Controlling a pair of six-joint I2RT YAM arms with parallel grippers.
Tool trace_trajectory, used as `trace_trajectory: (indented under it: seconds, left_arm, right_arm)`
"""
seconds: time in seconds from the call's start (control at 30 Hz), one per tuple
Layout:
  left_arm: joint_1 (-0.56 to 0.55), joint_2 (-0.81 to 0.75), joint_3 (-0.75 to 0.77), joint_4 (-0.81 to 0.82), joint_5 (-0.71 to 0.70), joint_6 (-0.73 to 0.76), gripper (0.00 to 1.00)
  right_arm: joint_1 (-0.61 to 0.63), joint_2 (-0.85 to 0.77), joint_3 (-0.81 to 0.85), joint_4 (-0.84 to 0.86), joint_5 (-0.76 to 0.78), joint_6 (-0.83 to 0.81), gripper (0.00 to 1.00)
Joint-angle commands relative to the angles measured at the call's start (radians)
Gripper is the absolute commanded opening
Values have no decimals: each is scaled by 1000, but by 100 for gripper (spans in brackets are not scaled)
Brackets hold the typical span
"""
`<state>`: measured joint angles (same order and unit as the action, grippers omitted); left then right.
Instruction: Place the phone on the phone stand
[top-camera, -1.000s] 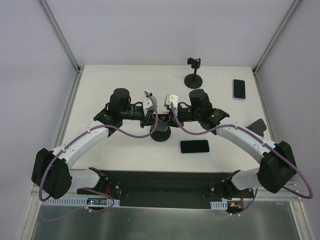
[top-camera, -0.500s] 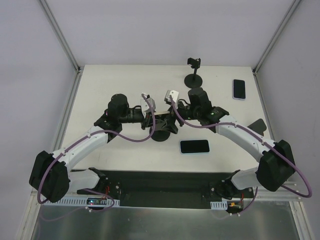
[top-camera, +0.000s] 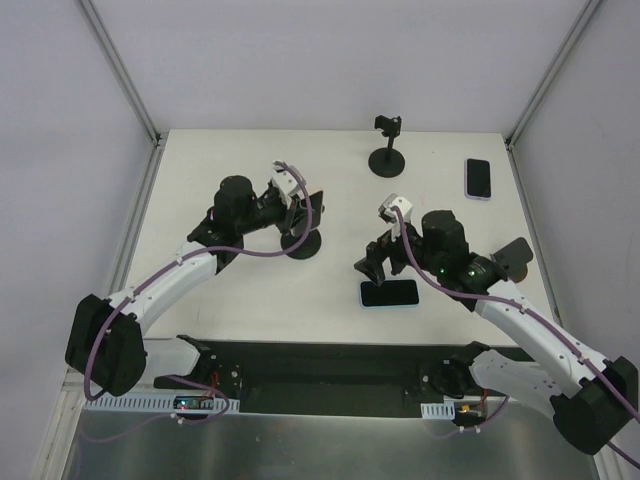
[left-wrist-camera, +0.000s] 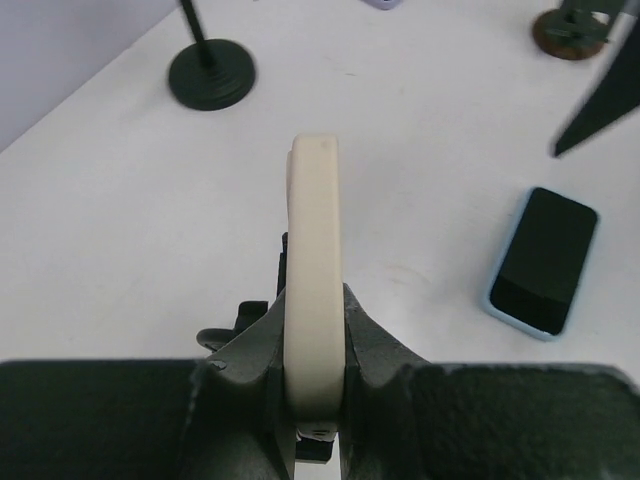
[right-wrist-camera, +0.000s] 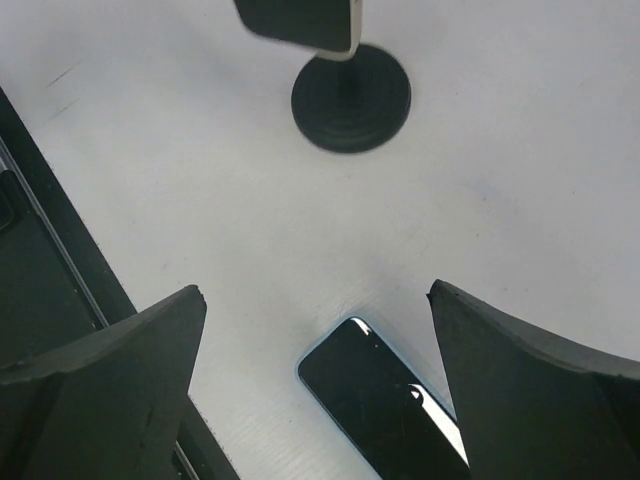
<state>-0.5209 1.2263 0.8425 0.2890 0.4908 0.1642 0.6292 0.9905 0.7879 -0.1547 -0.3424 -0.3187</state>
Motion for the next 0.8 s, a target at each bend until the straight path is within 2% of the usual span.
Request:
trace_trajectory:
  seconds: [0.0, 0.07, 0.1, 0.17, 0.2, 0.23, 0.3, 0.37, 0.57, 0.63, 0.77]
  left_arm:
    - [146, 70, 81, 96, 1, -25, 0]
    - [226, 114, 108, 137, 98, -11, 0]
    - [261, 134, 115, 169, 211, -34, 0]
    - [353, 214, 156, 246, 346, -84, 0]
    - [375, 248, 183, 248, 494, -110, 0]
    - [389, 281, 220, 222, 559, -98, 0]
    - [398, 370, 352, 59, 617, -4, 0]
    - [400, 435, 436, 3, 641, 30, 0]
    - [403, 509, 539, -99, 664, 106, 0]
    - [403, 521, 564, -179, 696, 155, 0]
    - [407, 599, 694, -382, 875, 257, 0]
  right_arm:
    - [-6, -67, -65, -14, 32, 89, 96]
    - [-6, -82, -81, -23, 42, 102, 96]
    - [-6, -95, -85, -29, 54, 107, 96]
    - [-8, -113, -87, -43, 56, 112, 96]
    - [-6, -118, -84, -48, 52, 112, 96]
    - [-8, -124, -82, -54, 52, 110, 96]
    - [-6, -142, -79, -63, 51, 109, 96]
    - [-8, -151, -69, -86, 48, 104, 96]
    - [-6, -191, -59, -147, 71, 89, 96]
    - [-8, -200, -67, -149, 75, 90, 96]
    - [-8, -194, -73, -141, 60, 99, 96]
